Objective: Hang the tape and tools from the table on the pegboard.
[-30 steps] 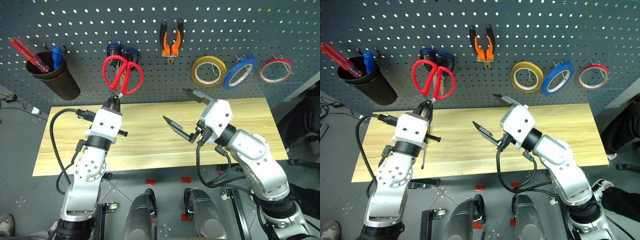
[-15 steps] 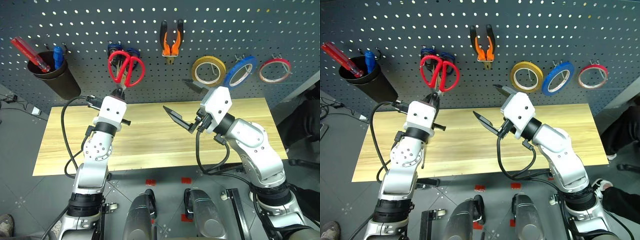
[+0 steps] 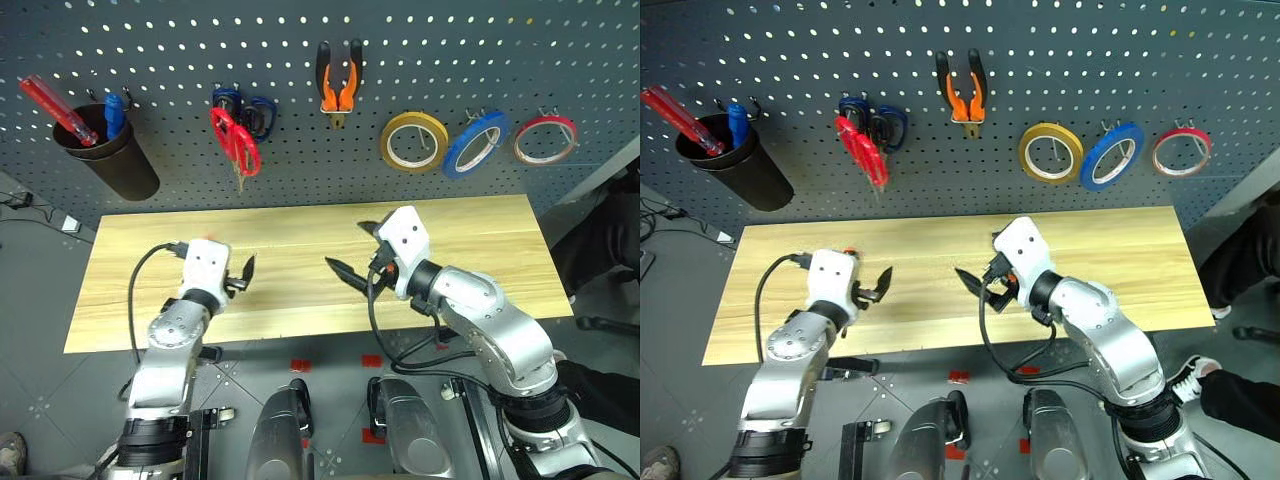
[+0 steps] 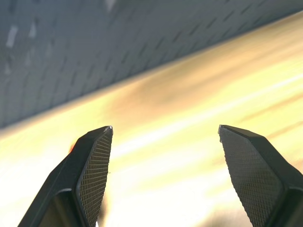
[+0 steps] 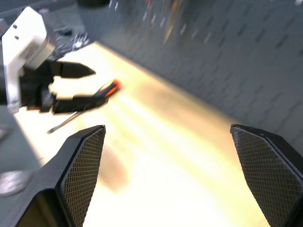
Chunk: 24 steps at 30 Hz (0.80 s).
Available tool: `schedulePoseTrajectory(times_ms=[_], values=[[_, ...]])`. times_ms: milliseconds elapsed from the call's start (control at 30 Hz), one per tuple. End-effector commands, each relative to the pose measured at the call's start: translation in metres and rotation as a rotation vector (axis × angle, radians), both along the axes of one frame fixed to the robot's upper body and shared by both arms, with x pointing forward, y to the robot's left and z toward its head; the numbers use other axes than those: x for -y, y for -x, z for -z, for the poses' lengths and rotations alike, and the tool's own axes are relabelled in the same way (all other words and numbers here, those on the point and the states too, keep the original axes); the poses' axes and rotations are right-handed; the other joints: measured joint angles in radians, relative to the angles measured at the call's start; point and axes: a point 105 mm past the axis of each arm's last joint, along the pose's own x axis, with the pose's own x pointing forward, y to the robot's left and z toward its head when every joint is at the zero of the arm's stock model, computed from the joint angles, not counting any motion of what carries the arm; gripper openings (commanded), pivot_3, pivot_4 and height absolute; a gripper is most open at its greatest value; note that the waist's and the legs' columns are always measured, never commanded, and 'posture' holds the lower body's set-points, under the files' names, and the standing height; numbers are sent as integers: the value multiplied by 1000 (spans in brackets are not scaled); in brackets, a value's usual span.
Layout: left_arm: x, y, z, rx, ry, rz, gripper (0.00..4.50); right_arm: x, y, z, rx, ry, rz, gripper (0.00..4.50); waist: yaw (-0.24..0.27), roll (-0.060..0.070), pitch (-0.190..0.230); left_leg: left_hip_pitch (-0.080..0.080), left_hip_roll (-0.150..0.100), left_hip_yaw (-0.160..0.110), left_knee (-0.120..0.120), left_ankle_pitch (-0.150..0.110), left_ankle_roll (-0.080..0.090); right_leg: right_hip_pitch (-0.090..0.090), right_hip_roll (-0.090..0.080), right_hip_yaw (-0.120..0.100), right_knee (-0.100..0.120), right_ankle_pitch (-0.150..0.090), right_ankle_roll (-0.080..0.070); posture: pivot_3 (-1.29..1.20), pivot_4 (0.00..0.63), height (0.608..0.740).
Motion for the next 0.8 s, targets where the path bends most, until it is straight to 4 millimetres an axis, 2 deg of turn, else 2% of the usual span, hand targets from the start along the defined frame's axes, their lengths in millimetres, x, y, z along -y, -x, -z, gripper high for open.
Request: schedulePoseTrajectory(times_ms=[33, 200, 300, 567, 733, 800], values=[[-30, 1, -8, -46, 98, -93, 3767, -16, 13, -16, -26, -24, -78, 4500, 2, 0, 0, 0, 0, 0, 0, 0, 0, 0, 0, 0, 0, 0, 0, -175, 362, 740], [-52, -6, -2, -187, 206, -141, 3767, -37, 12, -30, -64, -24, -136, 4500, 5, -4, 8, 0, -1, 0, 0, 0, 0, 0, 0, 0, 0, 0, 0, -162, 402, 740], [-65, -17, -5, -203, 227, -179, 3767, -45, 10, -34, -61, -2, -166, 4500, 8, -6, 17, 0, -1, 0, -1, 0, 0, -1, 0, 0, -1, 0, 0, -148, 421, 740], [-71, -44, 7, -297, 264, -170, 3767, -62, 8, -42, -4, 41, -223, 4500, 8, -11, 49, -1, -1, 3, -2, 0, 0, -5, -1, 1, -1, -1, -1, -162, 452, 740], [-71, -51, 17, -358, 237, -146, 3767, -63, 9, -44, 2, 48, -237, 4500, 5, -12, 54, -3, -1, 6, -3, 0, 0, -8, -1, 3, -1, -1, -1, -181, 449, 740], [-68, -51, 18, -363, 200, -110, 3361, -61, 8, -44, -1, 48, -232, 4500, 4, -11, 54, -3, -1, 8, -4, 0, 0, -9, -1, 3, -1, -1, -1, -196, 436, 740]])
